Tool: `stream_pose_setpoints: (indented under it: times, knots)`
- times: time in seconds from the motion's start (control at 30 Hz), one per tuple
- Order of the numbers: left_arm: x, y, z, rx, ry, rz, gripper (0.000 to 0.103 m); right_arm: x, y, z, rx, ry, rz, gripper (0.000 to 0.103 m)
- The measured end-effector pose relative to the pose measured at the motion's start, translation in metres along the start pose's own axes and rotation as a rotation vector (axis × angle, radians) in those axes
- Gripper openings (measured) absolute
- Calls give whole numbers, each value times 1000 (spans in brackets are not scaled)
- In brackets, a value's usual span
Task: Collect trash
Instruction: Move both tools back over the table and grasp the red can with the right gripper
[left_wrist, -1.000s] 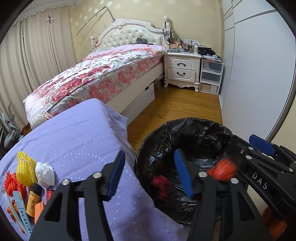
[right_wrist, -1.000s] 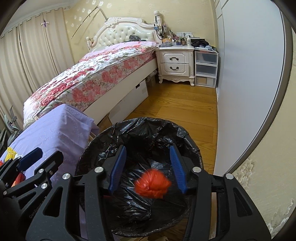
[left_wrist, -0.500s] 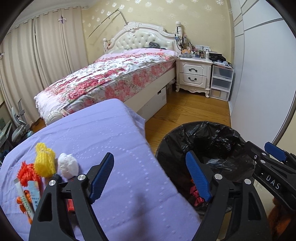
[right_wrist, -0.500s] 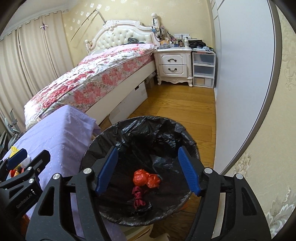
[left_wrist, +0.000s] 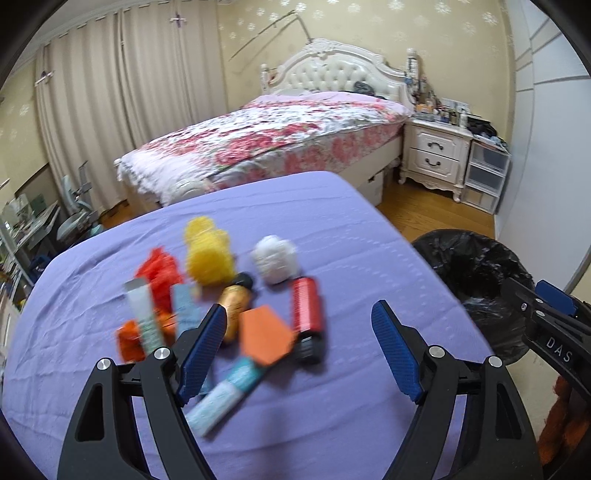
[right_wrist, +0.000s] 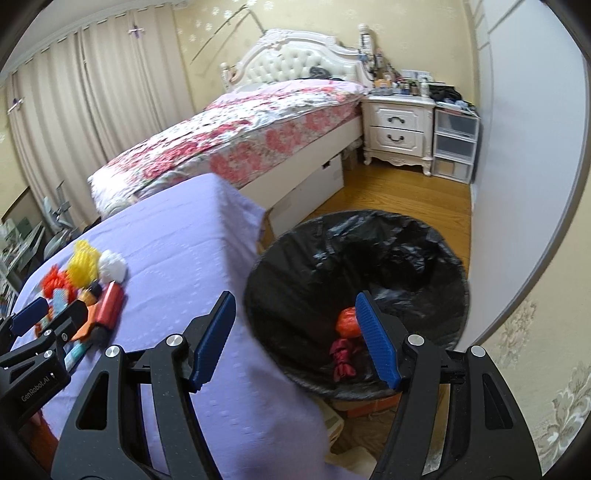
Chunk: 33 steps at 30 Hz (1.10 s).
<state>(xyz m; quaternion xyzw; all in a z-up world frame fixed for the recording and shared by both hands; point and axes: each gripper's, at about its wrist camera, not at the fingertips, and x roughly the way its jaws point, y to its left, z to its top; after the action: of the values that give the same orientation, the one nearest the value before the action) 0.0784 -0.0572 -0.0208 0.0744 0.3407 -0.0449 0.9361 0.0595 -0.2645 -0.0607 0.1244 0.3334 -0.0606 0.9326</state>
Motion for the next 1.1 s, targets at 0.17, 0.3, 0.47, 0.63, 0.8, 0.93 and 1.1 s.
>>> stream_pose_setpoints:
  times: [0.17, 0.3, 0.47, 0.63, 0.8, 0.93, 1.1]
  knots:
    - [-7, 41, -14, -64, 13, 80, 78, 2, 39, -9, -65, 22, 58, 66]
    - [-9, 73, -24, -127, 34, 127, 78, 2, 67, -15, -116, 39, 100, 66]
    - [-13, 104, -35, -180, 44, 168, 78, 3, 104, -15, -185, 42, 144, 65]
    - [-10, 122, -42, -221, 60, 189, 78, 13, 135, -12, -243, 51, 168, 61]
    - [-7, 134, -48, -235, 68, 188, 78, 30, 157, -10, -281, 83, 170, 52]
    - [-6, 137, -49, -237, 73, 184, 78, 42, 164, -10, -286, 121, 180, 45]
    - [-6, 139, -51, -245, 82, 165, 78, 48, 170, -7, -301, 135, 183, 36]
